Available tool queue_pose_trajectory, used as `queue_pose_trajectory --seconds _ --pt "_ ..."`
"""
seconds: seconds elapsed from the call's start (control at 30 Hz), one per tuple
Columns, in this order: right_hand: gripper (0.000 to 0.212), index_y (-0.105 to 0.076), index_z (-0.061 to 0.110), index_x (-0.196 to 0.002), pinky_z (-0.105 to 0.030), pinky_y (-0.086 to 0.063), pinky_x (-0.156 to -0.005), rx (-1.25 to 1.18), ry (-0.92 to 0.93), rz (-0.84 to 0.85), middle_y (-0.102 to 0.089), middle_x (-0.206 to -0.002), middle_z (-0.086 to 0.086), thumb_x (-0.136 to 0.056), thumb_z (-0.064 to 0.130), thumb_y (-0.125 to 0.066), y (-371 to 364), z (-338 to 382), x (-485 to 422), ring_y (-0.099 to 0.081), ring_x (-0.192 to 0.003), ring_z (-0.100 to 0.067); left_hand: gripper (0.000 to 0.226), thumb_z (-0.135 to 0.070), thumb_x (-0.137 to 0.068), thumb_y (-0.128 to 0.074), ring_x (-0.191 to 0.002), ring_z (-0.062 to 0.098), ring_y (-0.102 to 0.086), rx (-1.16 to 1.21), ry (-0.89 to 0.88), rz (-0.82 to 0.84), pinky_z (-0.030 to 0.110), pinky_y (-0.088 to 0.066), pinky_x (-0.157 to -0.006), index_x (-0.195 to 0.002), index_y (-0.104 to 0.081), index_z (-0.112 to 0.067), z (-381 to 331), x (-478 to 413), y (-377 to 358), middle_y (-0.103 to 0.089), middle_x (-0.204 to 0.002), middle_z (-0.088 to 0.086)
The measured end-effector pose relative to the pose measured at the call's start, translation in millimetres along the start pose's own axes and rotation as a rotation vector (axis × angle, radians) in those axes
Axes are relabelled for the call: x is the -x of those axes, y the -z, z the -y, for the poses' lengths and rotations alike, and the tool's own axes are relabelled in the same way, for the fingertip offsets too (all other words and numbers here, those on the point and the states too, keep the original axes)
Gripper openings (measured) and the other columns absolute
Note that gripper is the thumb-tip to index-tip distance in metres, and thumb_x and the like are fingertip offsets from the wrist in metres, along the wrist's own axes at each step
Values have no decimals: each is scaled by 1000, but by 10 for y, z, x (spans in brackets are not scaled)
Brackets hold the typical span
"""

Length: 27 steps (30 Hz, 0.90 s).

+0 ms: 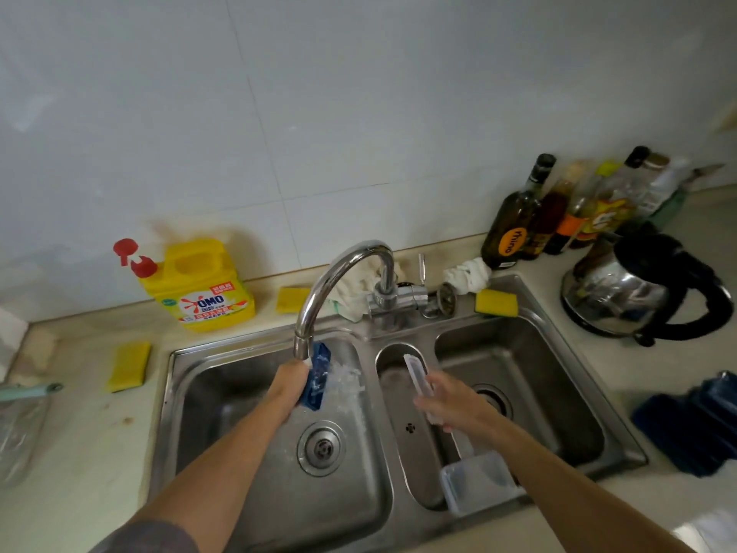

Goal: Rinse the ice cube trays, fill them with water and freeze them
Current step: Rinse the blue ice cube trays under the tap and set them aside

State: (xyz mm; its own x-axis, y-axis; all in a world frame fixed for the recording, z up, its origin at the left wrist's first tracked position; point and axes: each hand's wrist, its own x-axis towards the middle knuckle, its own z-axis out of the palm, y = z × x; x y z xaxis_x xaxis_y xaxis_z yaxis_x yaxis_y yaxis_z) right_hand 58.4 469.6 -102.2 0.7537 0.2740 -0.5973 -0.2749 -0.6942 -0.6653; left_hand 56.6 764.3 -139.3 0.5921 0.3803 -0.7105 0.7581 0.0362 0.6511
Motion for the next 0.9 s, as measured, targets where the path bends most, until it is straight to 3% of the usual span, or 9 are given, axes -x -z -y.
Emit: queue_pose_trajectory --seconds 0.07,0.1,0.2,0.3,0.4,0.5,0.67,0.8,0.9 --pt "62 -44 21 -144 -33 -52 -84 165 40 6 -58 -133 -3 -90 36 -72 67 -186 69 -60 -109 -18 13 -9 -99 -49 -93 39 -65 119 33 -46 49 -55 -88 -104 -59 -2 -5 39 5 -65 -98 23" --pt "66 -43 20 -145 -30 -49 -87 267 64 -5 -57 -135 -2 -89 35 -74 94 -277 106 -58 -111 -16 13 -9 -100 -47 -83 34 -63 223 47 -71 45 -55 -78 -104 -58 -3 -6 46 18 -63 -89 19" --pt "54 -48 20 -137 -32 -55 -94 505 106 -11 -60 -129 0 -89 25 -72 112 -571 215 -61 -107 -14 25 -32 -104 -46 -64 17 -51 478 76 -78 29 -47 -51 -86 -57 -17 1 126 13 -63 -64 2" --pt "62 -44 23 -140 -36 -50 -102 658 87 66 -53 -133 2 -85 12 -71 92 -850 356 -52 -117 -17 26 -46 -103 -47 -81 22 -62 463 10 -37 39 -56 -72 -98 -59 -23 80 221 -65 -67 -94 3" --pt "74 -36 25 -147 -44 -43 -110 797 104 84 -42 -147 -2 -84 11 -73 17 -1049 498 -41 -133 -23 40 -54 -100 -52 -91 30 -66 526 4 -31 47 -55 -87 -118 -59 -19 133 309 -130 -68 -106 8" --pt "86 -22 25 -158 -50 -32 -119 947 137 91 -23 -163 -6 -88 10 -71 -58 -1153 615 -25 -149 -30 50 -60 -97 -51 -96 31 -67 569 -16 -5 47 -55 -88 -125 -59 -19 211 420 -179 -68 -113 10" --pt "92 -11 27 -162 -54 -18 -125 1017 135 99 -3 -171 -8 -92 11 -68 -57 -1155 686 -7 -156 -35 54 -66 -96 -49 -101 32 -66 648 -1 7 44 -55 -76 -125 -59 -22 340 539 -174 -68 -115 10" --pt "95 -13 29 -162 -51 -18 -125 970 174 78 -5 -170 -8 -89 8 -69 -48 -1018 627 -8 -156 -33 57 -67 -98 -42 -105 32 -65 686 -8 31 44 -55 -77 -130 -55 -22 359 512 -98 -66 -119 11" --pt "89 -15 25 -161 -47 -24 -124 818 204 -4 -13 -168 -5 -91 12 -68 -76 -781 518 -17 -154 -29 58 -70 -96 -41 -94 29 -72 670 -21 88 40 -58 -67 -120 -61 -21 330 497 -44 -73 -107 10"
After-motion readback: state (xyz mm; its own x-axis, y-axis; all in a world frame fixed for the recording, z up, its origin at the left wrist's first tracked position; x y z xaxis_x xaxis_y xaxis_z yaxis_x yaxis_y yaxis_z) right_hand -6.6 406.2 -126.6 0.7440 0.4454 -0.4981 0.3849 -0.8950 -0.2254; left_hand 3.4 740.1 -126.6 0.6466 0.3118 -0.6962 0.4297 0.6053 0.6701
